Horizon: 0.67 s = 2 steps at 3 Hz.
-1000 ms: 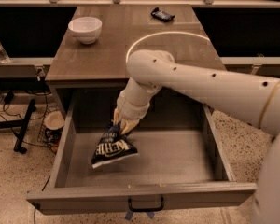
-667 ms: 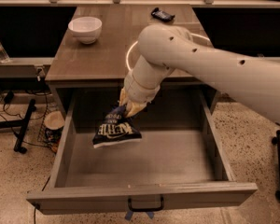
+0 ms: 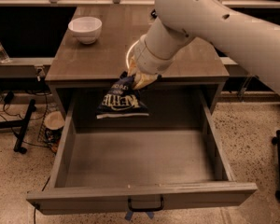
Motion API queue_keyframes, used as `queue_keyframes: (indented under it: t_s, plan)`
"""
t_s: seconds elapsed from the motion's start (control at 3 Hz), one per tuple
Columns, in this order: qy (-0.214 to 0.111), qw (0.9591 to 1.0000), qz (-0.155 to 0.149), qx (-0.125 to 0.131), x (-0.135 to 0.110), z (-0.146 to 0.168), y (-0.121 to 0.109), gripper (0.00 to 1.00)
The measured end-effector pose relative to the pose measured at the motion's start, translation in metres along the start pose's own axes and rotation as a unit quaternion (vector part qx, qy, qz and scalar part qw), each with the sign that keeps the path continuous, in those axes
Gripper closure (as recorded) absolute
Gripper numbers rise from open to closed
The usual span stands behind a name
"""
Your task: Pick blue chip bag from top drawer and place on counter
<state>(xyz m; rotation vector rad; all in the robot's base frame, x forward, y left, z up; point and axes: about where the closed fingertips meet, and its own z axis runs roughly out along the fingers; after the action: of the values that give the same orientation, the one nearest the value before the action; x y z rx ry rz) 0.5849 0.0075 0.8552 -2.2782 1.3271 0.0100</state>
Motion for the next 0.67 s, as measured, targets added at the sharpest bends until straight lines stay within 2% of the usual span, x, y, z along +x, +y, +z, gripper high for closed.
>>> queue_keyframes:
  t_s: [0.33,0.67]
  plan:
    - [0.049,0.9974,-0.012,0.051,0.034,-0.050,-0.047,1.00]
    - [0.087,0.9914,-0.025,0.095,0.061,-0.094,-0.093,1.00]
